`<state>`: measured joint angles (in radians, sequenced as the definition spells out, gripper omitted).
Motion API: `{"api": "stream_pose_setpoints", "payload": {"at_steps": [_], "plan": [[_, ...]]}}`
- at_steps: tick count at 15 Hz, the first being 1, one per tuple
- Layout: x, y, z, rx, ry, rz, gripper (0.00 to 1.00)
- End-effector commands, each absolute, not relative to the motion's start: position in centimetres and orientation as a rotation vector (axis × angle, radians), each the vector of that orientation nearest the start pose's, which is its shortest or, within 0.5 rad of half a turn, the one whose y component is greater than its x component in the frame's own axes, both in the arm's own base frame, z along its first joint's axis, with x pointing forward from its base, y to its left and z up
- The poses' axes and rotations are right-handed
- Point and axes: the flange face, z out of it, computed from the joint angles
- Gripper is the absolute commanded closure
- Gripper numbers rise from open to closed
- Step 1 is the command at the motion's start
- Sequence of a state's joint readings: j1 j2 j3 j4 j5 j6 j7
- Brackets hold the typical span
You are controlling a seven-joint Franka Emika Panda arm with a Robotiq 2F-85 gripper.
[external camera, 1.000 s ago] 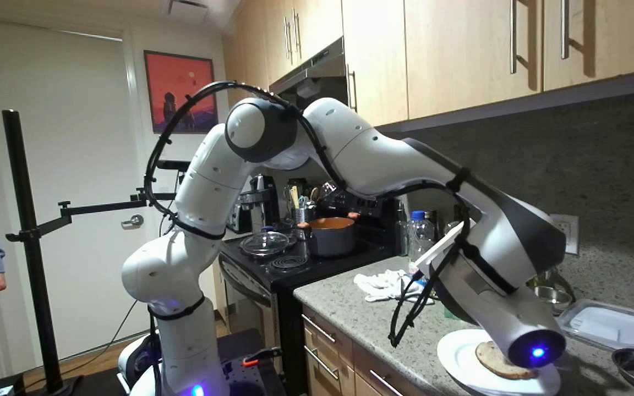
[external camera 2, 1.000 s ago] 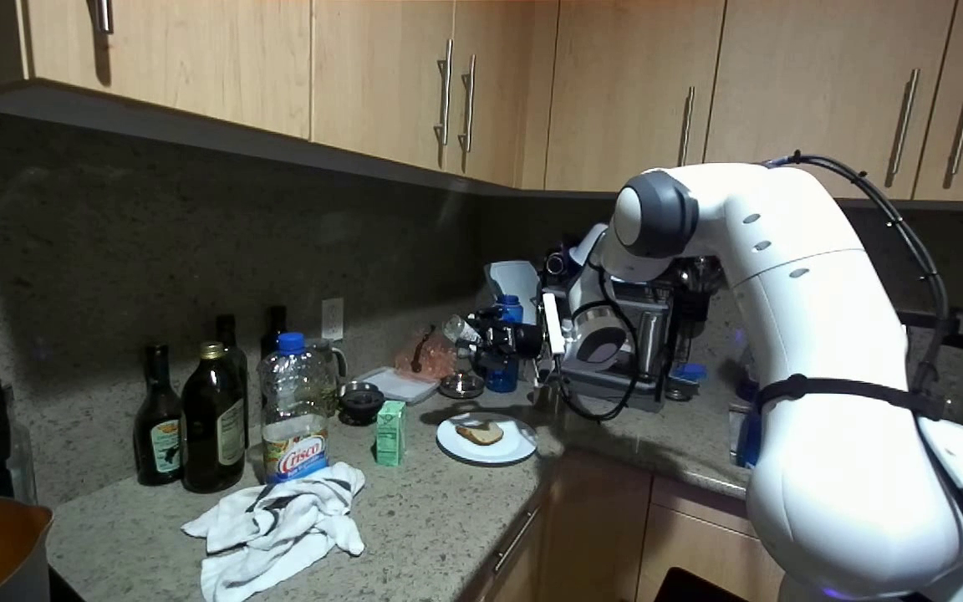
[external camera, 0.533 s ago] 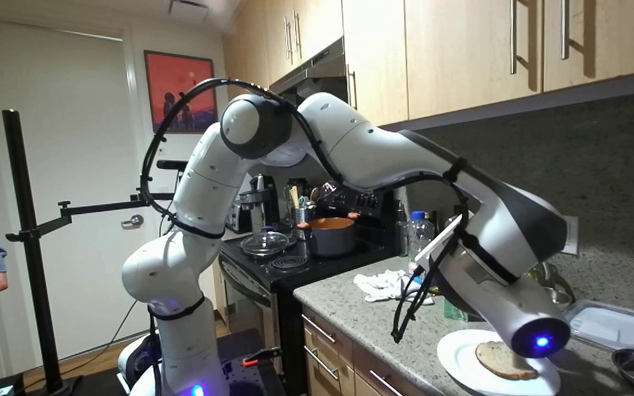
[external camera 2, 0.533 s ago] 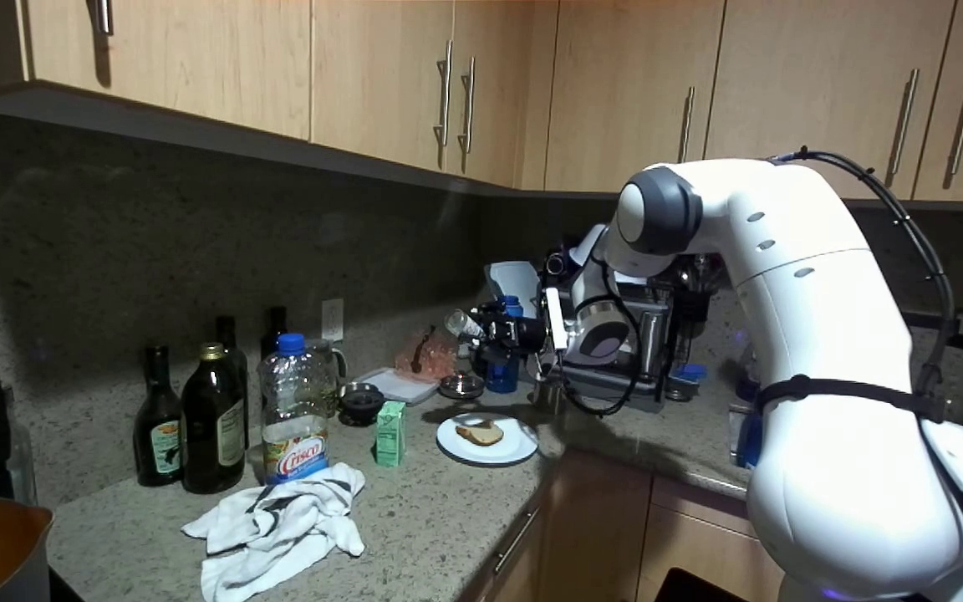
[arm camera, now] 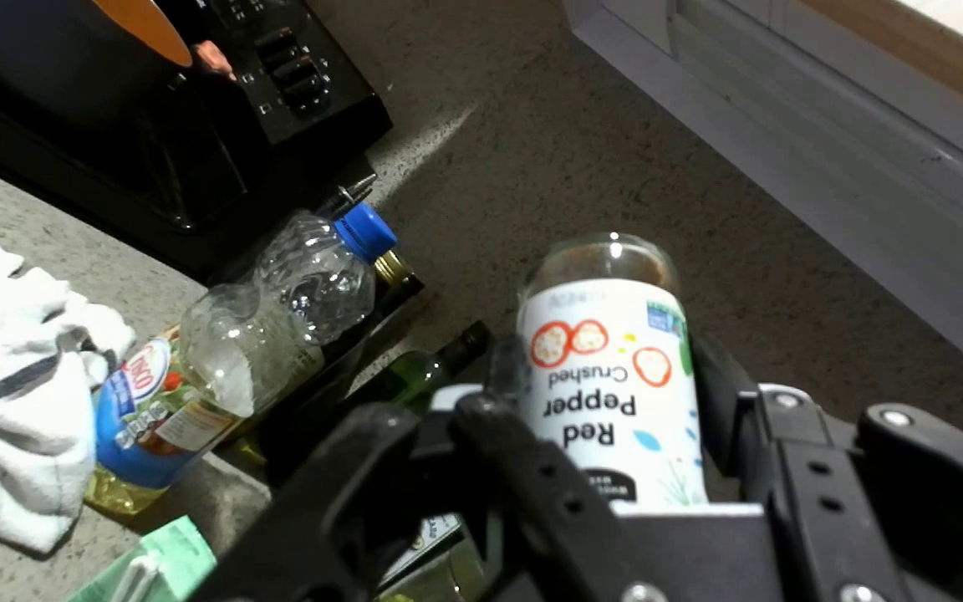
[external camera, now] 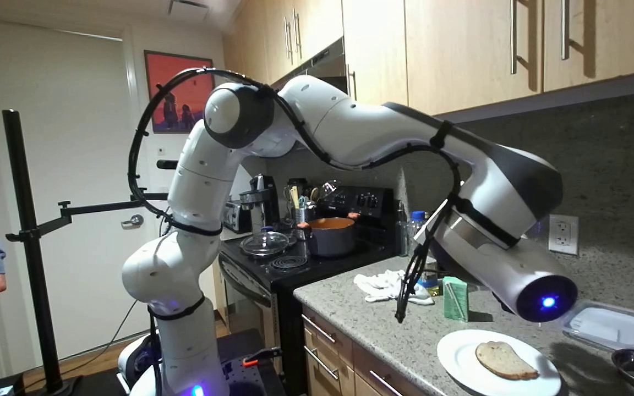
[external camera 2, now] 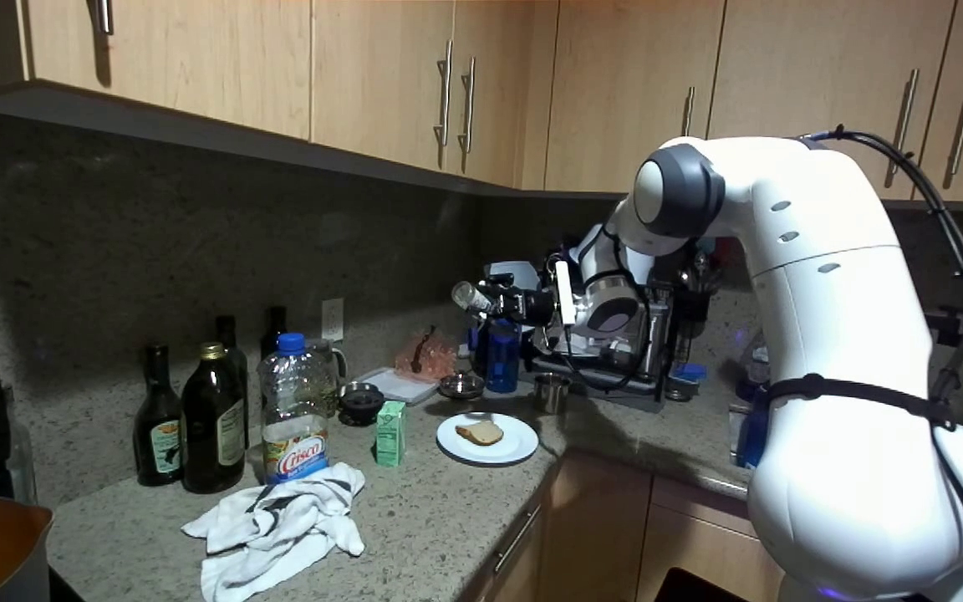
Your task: Pour contents from the bottle onto the bread
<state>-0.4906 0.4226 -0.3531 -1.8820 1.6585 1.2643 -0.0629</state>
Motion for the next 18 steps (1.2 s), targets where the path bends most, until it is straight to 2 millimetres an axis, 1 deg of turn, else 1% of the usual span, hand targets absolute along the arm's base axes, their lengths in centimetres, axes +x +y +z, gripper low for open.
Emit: {"api": "stream_pose_setpoints", "payload": {"at_steps": [1, 3, 4, 6, 8, 10, 14, 16, 18], "plan": [[51.9, -33.2, 32.8, -1.127, 0.92, 0.113, 0.73], [52.4, -33.0, 30.6, -1.106, 0.953, 0.159, 0.73], [52.5, -32.9, 29.9, -1.099, 0.967, 0.171, 0.73], [52.7, -33.0, 28.9, -1.096, 0.981, 0.185, 0.73], [52.8, -33.2, 29.0, -1.106, 0.982, 0.182, 0.73], [52.7, -33.5, 30.2, -1.134, 0.985, 0.154, 0.73], [52.1, -33.9, 33.7, -1.252, 1.078, 0.044, 0.73], [52.0, -33.7, 35.6, -1.341, 1.152, -0.023, 0.73], [52.4, -32.9, 37.7, -1.442, 1.207, -0.084, 0.73]]}}
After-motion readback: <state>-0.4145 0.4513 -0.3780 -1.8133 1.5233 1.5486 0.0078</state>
